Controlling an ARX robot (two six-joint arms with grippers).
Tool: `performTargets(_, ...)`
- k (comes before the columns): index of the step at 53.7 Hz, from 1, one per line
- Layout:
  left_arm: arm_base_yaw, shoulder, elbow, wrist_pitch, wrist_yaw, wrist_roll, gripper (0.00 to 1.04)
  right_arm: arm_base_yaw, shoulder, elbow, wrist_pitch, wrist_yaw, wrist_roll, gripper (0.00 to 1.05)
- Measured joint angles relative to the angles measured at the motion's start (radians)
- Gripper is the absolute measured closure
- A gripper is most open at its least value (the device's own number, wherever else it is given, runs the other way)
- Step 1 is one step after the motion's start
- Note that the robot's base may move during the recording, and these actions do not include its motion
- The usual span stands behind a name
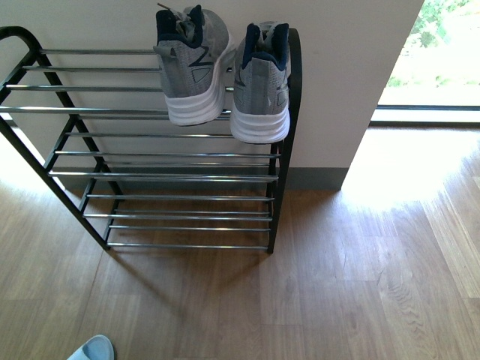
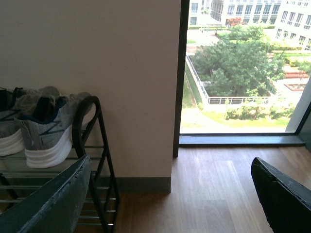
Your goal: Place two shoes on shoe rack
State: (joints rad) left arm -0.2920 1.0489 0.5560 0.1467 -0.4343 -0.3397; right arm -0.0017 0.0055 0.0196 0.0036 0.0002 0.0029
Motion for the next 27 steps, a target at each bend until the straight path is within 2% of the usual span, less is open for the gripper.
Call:
performTargets(6, 0.010, -0.208, -0.108, -0.055, -0.050, 0.026, 0.09, 0.000, 0.000, 0.000, 0.000, 0.000, 0.000, 0.09)
performTargets(11, 0.020, -0.283, -0.142, -0.072, -0.056, 0.028, 0.09, 0.000, 0.000, 0.000, 0.000, 0.000, 0.000, 0.09)
performTargets(13, 0.034, -0.302, -0.160, -0.024, -0.004, 0.059, 0.13, 0.000, 0.000, 0.000, 0.000, 0.000, 0.000, 0.09)
performTargets(17, 0.079, -0.338, -0.243, 0.175, 0.166, 0.171, 0.25, 0.000, 0.000, 0.000, 0.000, 0.000, 0.000, 0.09)
performTargets(20, 0.100, -0.361, -0.292, 0.256, 0.237, 0.227, 0.34, 0.000, 0.000, 0.000, 0.000, 0.000, 0.000, 0.09)
performTargets(27, 0.144, -0.427, -0.365, 0.278, 0.291, 0.302, 0.59, 0.000, 0.000, 0.000, 0.000, 0.000, 0.000, 0.09)
